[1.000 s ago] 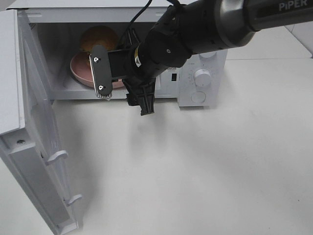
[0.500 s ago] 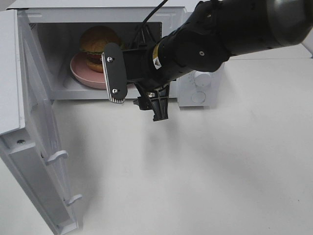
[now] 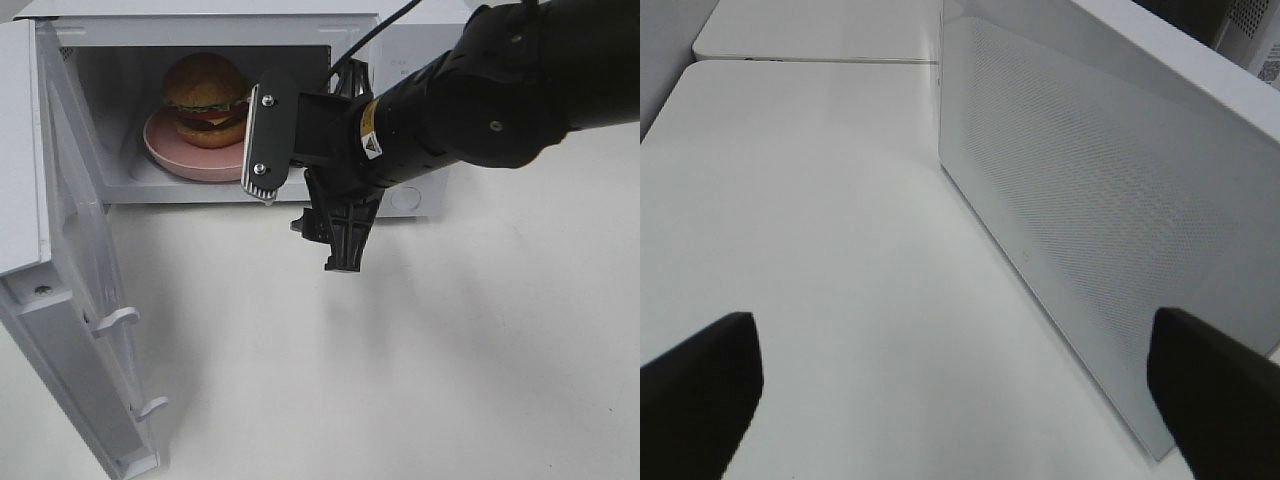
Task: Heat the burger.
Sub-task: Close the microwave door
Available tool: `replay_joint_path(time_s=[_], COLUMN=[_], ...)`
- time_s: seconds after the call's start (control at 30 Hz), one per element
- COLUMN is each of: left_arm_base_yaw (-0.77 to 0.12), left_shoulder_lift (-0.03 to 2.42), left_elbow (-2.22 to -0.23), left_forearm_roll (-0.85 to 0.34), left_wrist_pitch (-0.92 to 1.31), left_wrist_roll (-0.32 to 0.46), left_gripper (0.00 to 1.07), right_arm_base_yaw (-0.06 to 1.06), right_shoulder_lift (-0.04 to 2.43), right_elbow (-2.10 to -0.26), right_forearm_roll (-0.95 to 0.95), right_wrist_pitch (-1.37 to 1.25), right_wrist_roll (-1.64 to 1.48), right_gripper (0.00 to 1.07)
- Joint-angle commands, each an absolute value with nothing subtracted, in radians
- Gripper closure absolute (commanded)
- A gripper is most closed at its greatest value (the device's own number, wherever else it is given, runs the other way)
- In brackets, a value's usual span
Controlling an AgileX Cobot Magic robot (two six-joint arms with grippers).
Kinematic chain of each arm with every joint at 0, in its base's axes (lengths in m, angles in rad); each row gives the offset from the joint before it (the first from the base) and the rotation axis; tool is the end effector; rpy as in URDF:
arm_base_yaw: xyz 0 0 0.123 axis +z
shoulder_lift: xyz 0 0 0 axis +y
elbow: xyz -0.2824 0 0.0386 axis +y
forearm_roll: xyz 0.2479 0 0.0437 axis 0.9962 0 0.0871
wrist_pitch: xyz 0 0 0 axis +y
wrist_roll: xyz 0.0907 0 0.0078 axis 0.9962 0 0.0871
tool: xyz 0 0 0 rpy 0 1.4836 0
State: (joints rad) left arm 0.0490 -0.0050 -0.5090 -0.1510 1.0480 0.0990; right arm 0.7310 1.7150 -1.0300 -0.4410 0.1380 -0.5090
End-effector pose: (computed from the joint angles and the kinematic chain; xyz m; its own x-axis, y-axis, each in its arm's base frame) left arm -0.0061 -0.0122 0.2814 -0.4254 0.0021 -0.9050 0.0790 0.9963 -0.0348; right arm 0.2765 0.2407 0.2137 0.2262 -0.8850 -0.4070 -0.7700 0.0935 -0.6312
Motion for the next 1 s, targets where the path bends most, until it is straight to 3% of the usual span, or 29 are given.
replay_joint_path(time_s=[0.03, 0.4, 1.0], left_arm_base_yaw=[0.045, 0.045, 0.045], left_shoulder_lift=[-0.026, -0.026, -0.026], left_elbow=[-0.504, -0.504, -0.504], left_forearm_roll=[-0.151, -0.151, -0.151], left_wrist_pitch=[1.037, 1.037, 1.037], left_wrist_roll=[0.096, 0.096, 0.096], left_gripper=[0.06, 0.06, 0.06], right_arm_base_yaw=[0.733, 0.733, 0.733], right_shoulder_lift=[1.642, 1.434, 1.15], right_elbow=[-0.982, -0.929, -0.929], right_forearm_roll=[-0.432, -0.406, -0.371], right_wrist_pitch=[0.159, 0.507, 0.958], right_wrist_roll=[-0.336, 0.052, 0.16], right_gripper=[0.34, 0.35, 0.37])
